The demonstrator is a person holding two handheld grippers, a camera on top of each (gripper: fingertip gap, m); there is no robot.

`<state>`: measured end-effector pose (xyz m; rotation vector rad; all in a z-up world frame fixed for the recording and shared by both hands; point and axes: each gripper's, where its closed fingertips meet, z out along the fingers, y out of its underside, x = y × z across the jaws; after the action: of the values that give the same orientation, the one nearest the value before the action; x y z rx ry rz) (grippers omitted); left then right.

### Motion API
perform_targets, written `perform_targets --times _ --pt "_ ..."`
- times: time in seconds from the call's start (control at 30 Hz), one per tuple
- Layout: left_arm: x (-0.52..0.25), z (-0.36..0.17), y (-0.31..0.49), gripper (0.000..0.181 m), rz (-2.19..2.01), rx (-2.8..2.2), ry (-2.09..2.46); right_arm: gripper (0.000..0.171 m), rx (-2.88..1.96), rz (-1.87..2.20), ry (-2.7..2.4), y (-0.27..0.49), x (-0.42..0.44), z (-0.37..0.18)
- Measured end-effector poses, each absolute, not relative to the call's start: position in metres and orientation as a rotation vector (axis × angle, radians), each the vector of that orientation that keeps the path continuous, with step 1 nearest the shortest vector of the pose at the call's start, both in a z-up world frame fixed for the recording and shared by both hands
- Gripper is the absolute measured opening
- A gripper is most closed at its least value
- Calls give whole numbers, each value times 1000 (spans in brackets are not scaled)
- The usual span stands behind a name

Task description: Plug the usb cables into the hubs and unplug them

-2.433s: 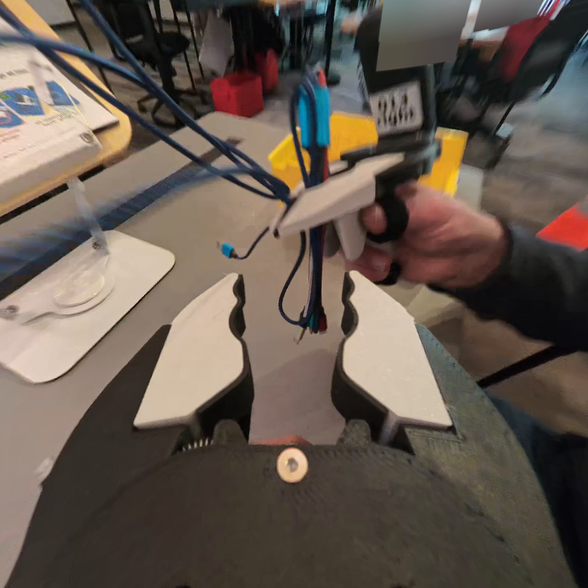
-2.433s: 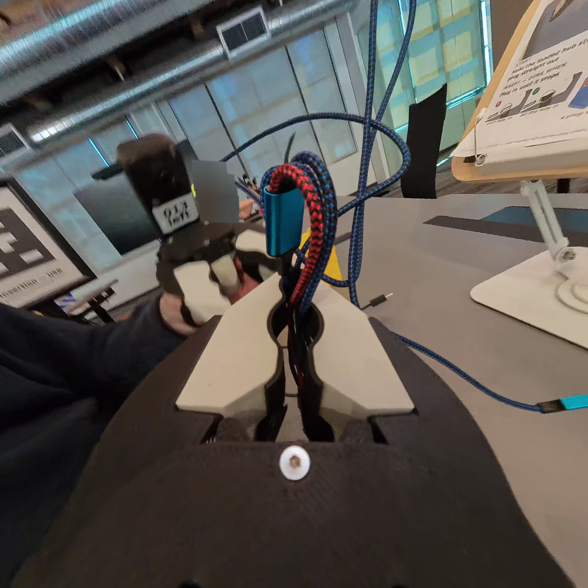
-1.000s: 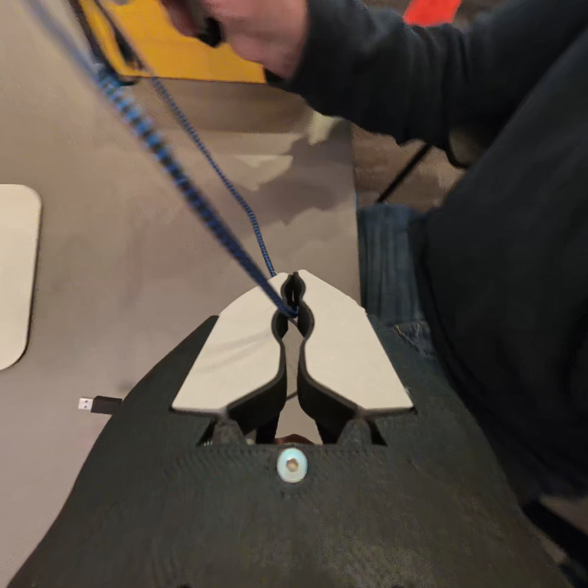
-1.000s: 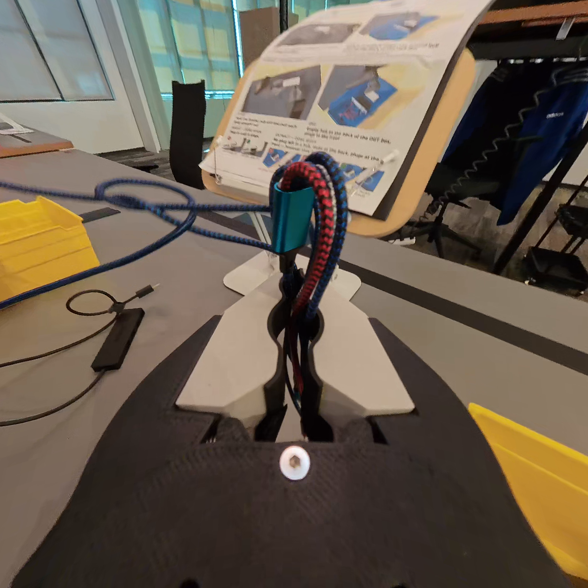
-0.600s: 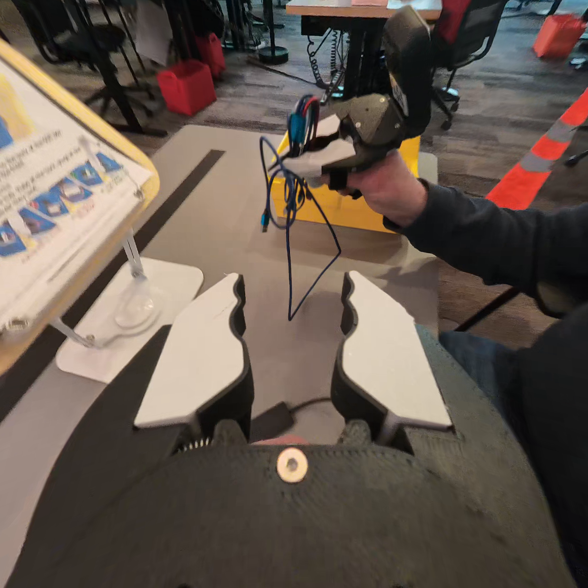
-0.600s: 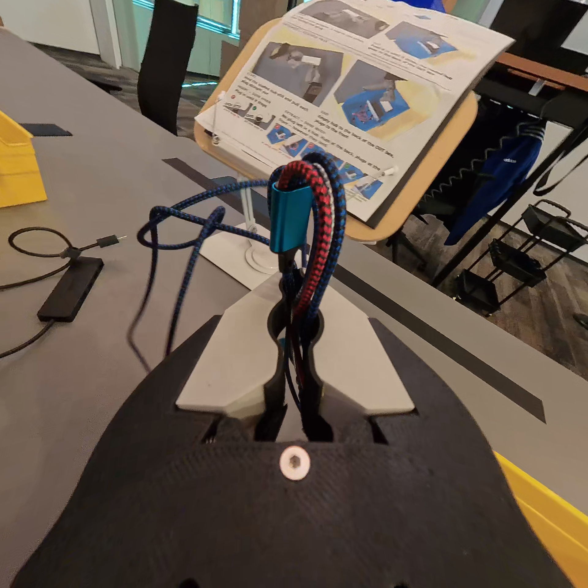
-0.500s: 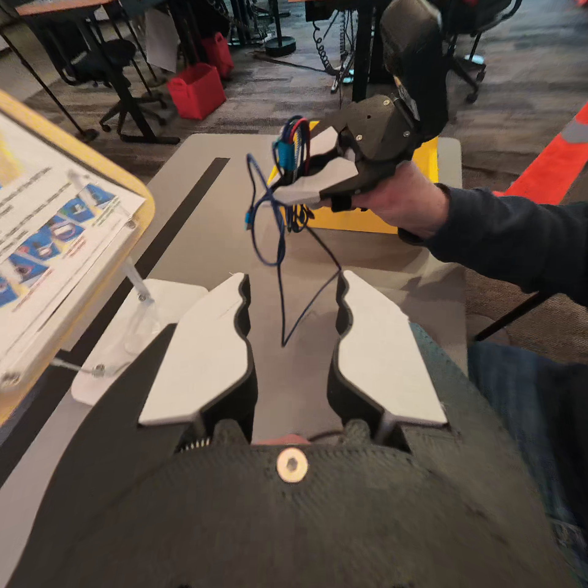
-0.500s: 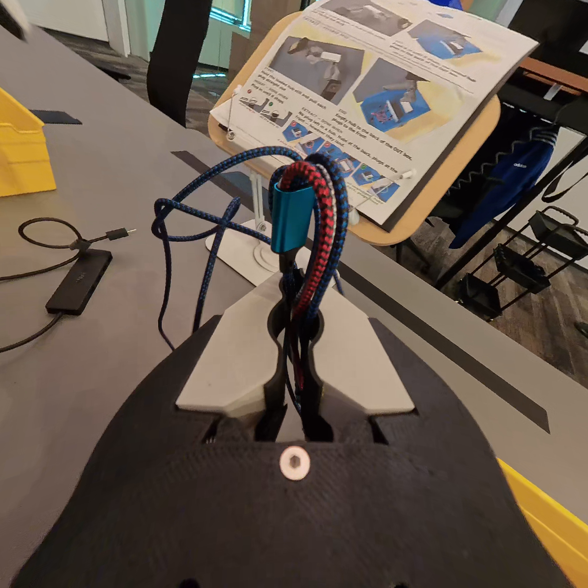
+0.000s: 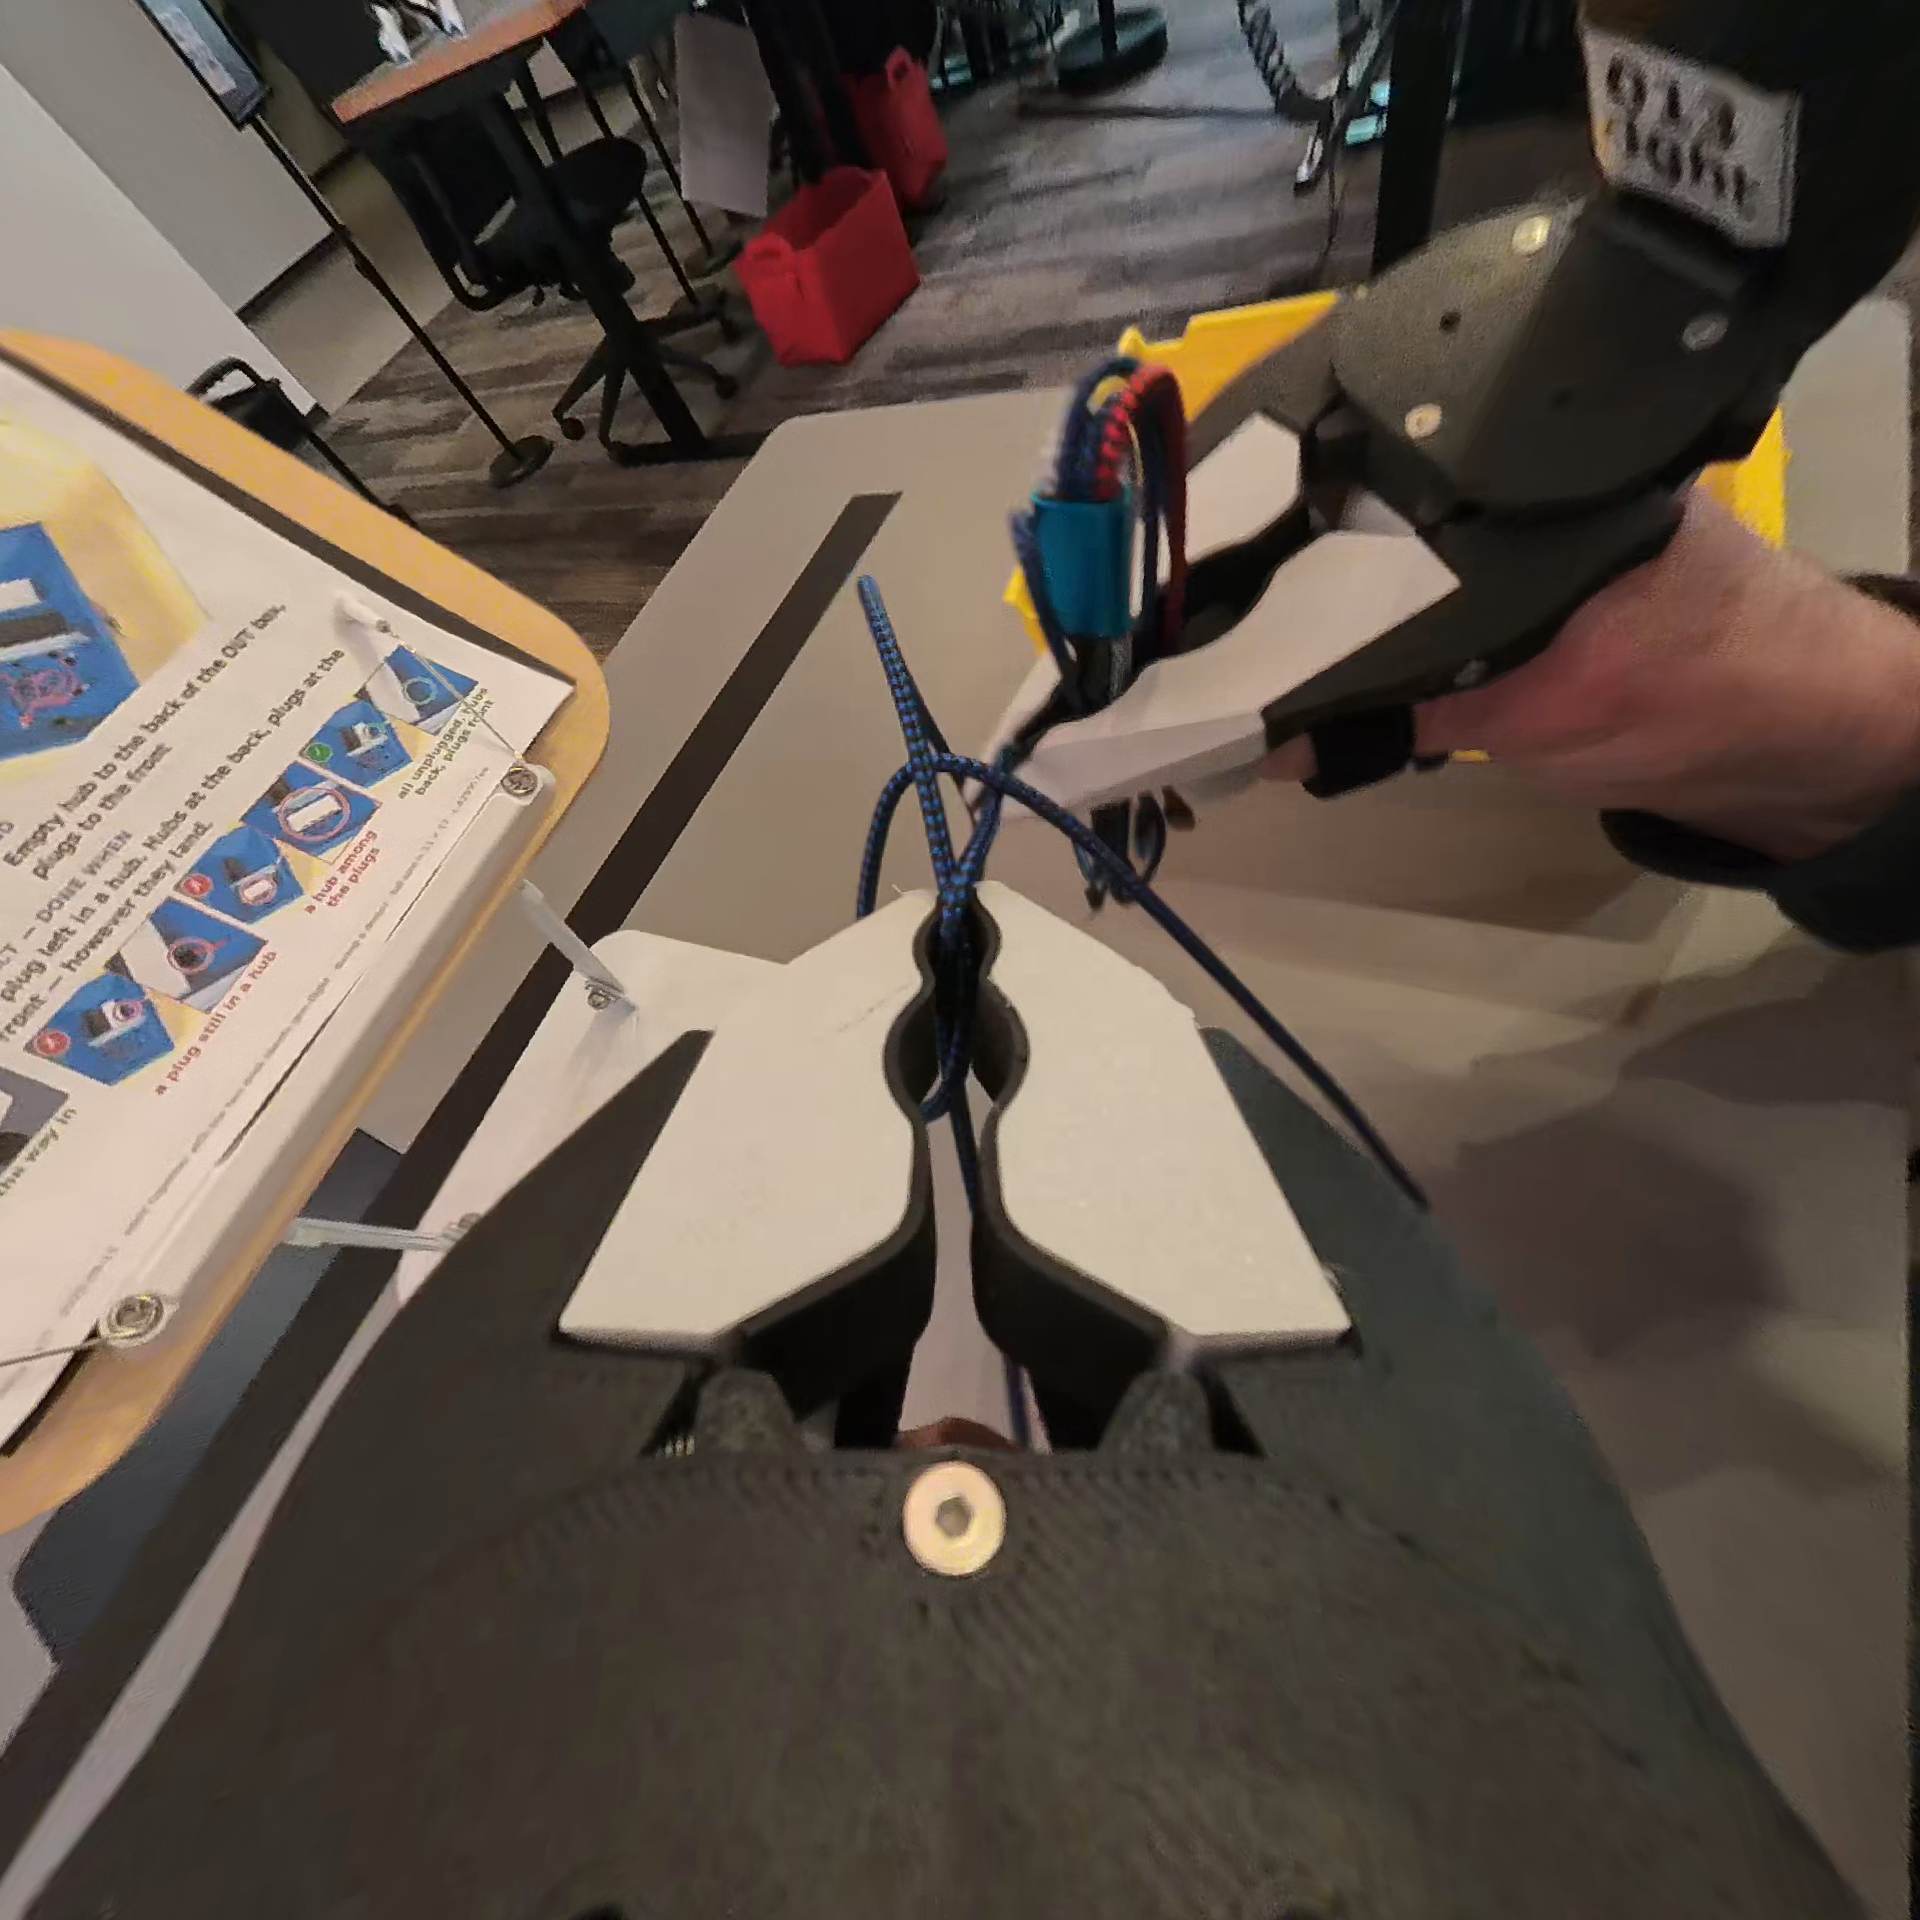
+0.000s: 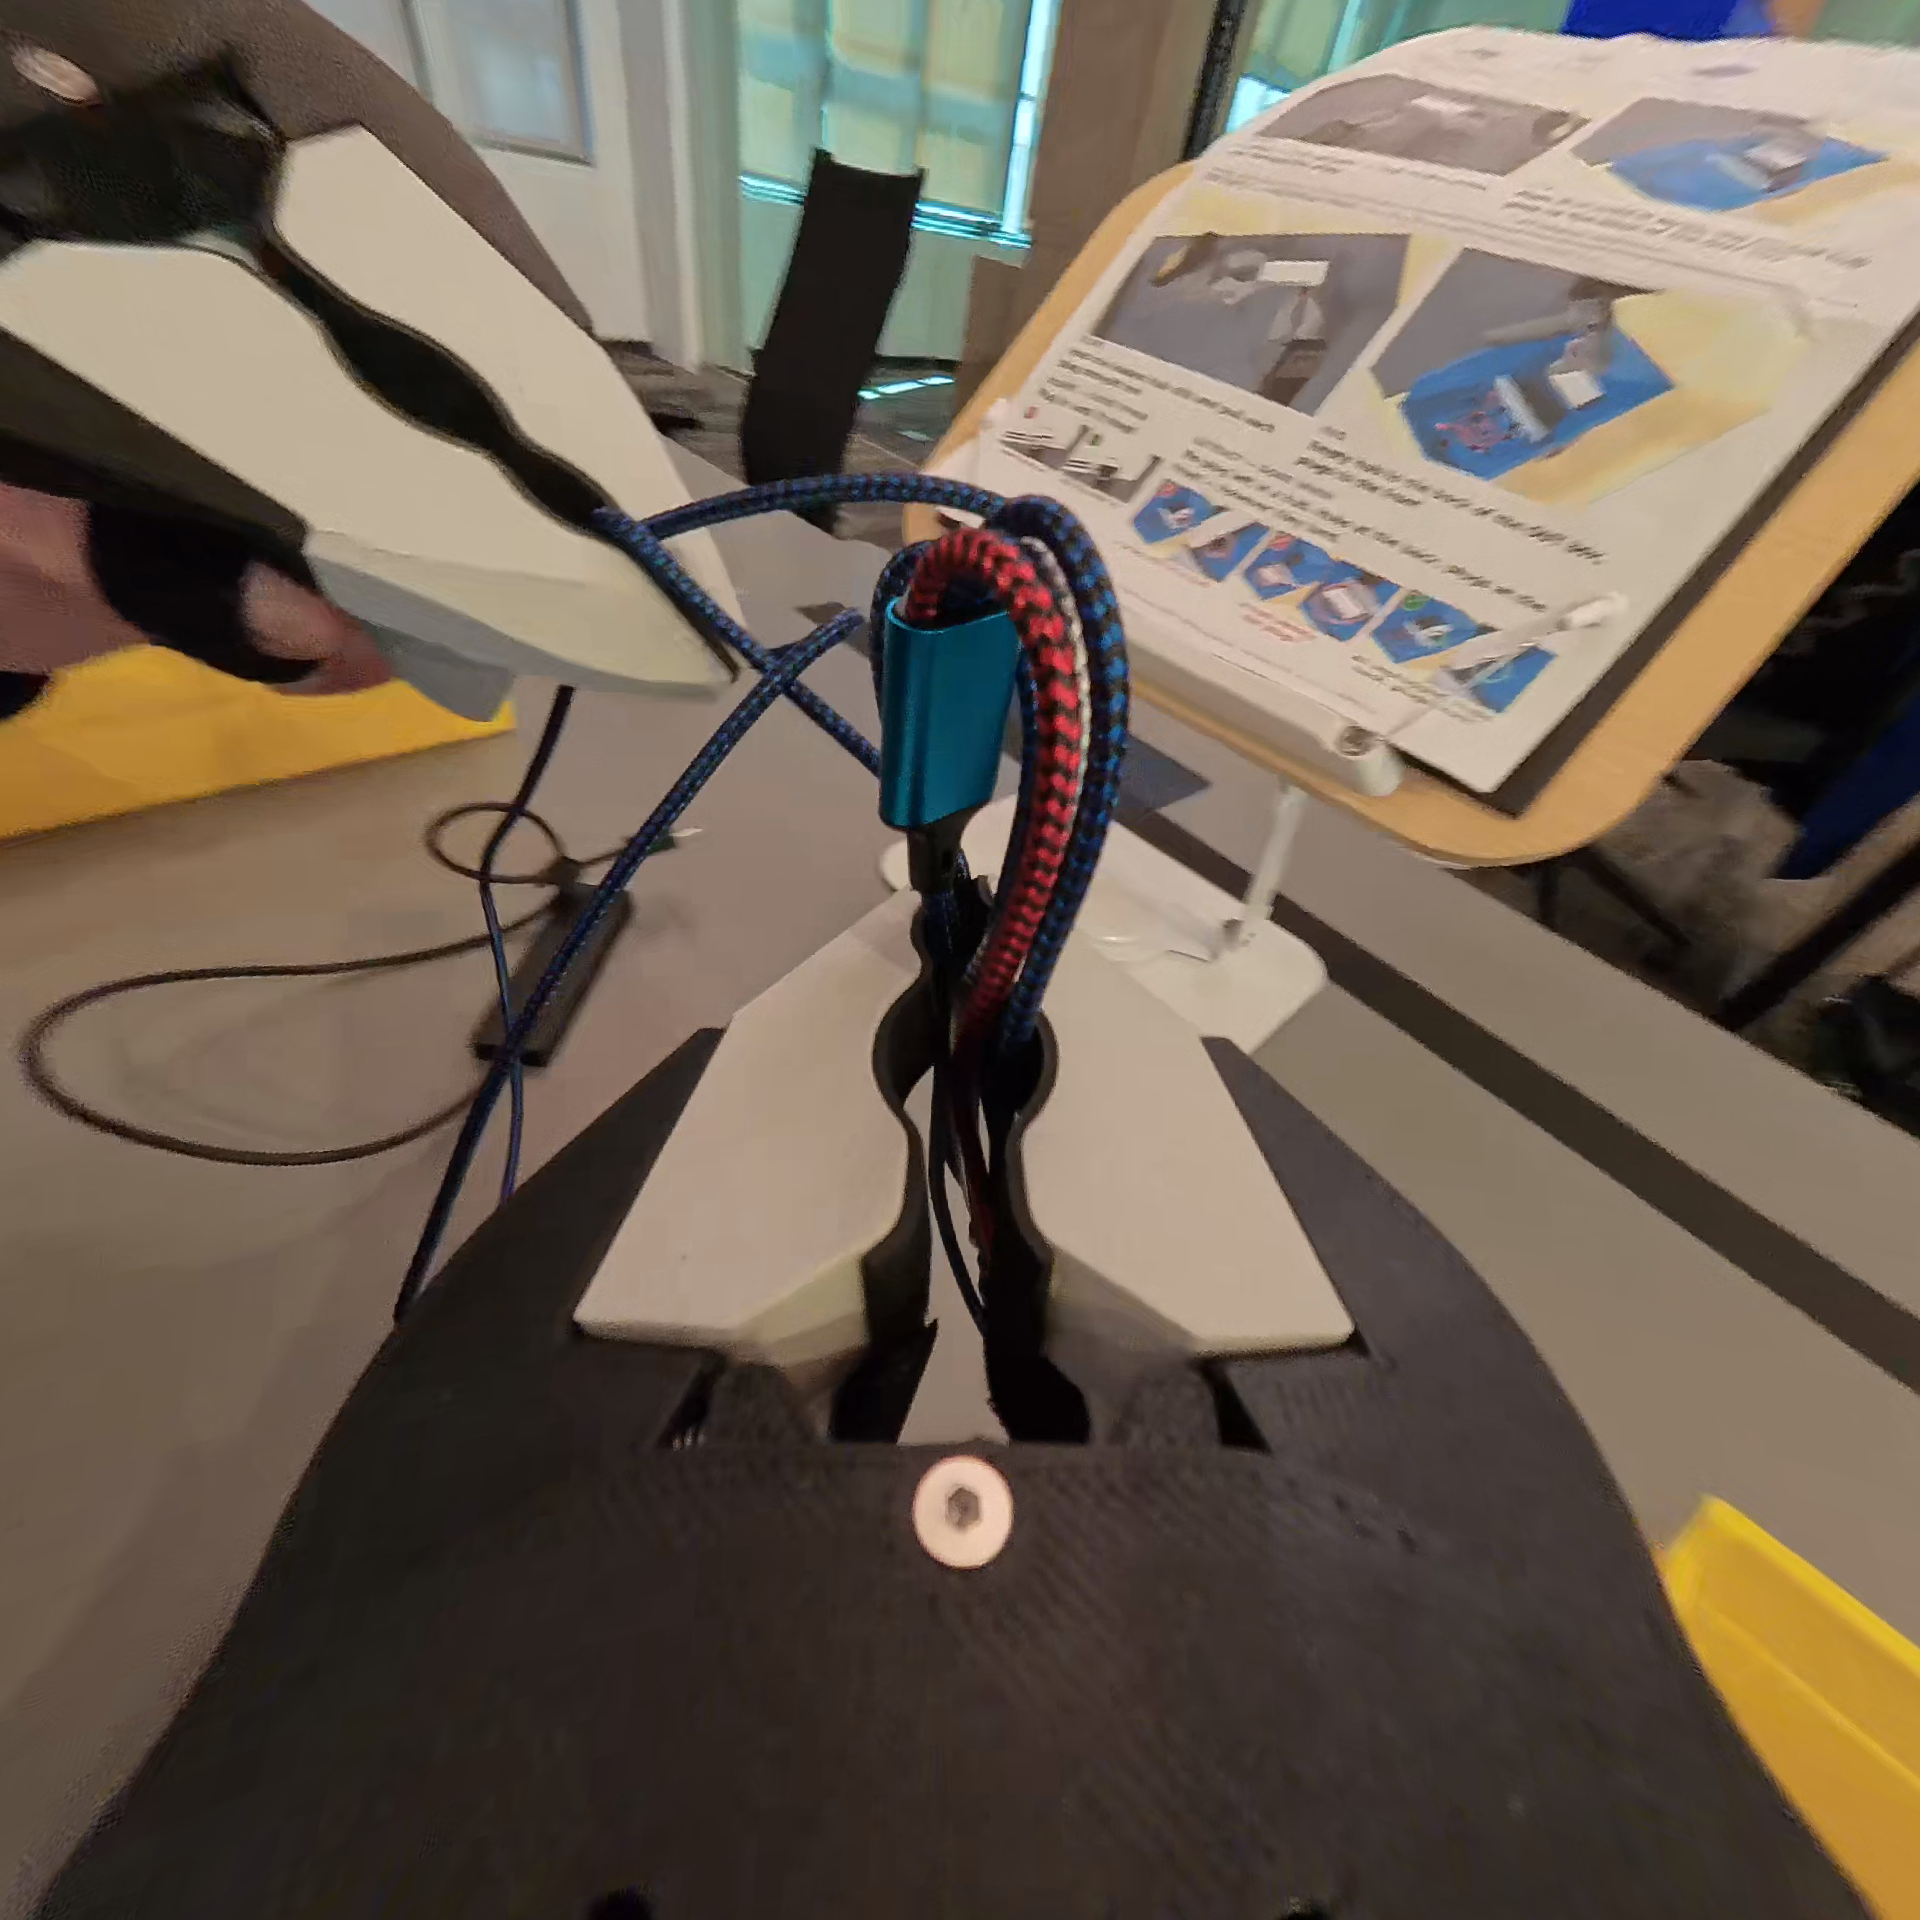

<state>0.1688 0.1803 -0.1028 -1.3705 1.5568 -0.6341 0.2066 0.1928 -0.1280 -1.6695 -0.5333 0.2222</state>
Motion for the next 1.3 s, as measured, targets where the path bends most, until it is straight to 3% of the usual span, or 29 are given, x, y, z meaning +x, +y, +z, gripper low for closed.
perform_targets --times 0.17,0.43,0.67,0.77,0.97,1.3 --pt "161 -87 181 0 -799 -1371 1485 0 -1644 418 -534 186 190 -123" --pt "137 -84 174 5 -1054 -1359 1536 0 -1690 170 -578 189 203 -126" --pt "152 -86 171 40 -1033 -1418 1615 0 -1675 3 -714 184 192 -125" --pt "163 -101 167 2 -1003 -1454 1696 0 -1675 -32 -748 184 186 -126" --pt "155 -76 183 0 -1219 -1507 1469 0 -1661 35 -726 179 191 -127" --pt "152 -115 160 0 -1335 -1655 1730 0 -1630 -5 -782 173 179 -109"
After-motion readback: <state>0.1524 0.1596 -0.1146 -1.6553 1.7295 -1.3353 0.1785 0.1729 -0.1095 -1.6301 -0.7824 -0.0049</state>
